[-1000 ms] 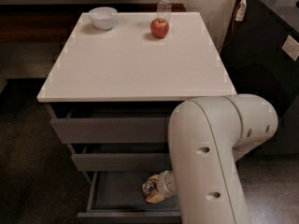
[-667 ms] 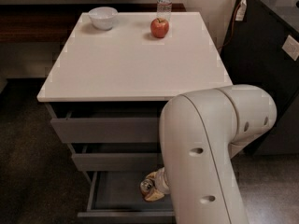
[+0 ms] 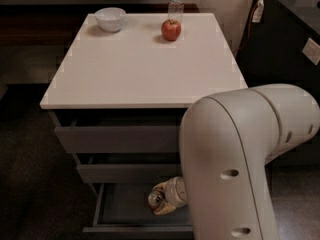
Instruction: Pick coke can from bottom drawer and place on counter
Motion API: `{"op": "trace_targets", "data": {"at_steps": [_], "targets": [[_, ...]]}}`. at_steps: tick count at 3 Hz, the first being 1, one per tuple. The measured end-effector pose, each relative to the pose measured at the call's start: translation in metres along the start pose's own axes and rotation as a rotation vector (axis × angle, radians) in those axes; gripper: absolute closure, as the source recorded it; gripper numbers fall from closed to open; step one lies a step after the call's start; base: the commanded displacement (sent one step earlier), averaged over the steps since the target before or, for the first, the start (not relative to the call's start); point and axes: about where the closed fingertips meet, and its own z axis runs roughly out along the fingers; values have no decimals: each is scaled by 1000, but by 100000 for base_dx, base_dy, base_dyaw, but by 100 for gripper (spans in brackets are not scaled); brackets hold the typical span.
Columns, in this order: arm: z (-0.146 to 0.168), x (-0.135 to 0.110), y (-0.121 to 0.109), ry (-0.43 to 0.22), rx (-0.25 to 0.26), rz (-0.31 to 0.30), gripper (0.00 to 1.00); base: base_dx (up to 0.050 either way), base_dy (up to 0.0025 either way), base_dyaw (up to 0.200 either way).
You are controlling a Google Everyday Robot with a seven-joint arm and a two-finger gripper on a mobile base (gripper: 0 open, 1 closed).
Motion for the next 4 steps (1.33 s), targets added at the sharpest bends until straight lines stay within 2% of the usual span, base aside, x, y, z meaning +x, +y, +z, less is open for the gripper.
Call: {"op": "trace_targets", "data": {"at_steps": [1, 2, 3, 4], "targets": [[0, 0, 0, 0, 0, 0, 100, 0, 0, 0], [-7, -7, 2, -41, 2, 11, 100, 0, 0, 0], [-26, -33, 8, -109, 6, 11, 100, 0, 0, 0], [-41, -55, 11, -131, 6, 4, 100, 0, 0, 0]]}}
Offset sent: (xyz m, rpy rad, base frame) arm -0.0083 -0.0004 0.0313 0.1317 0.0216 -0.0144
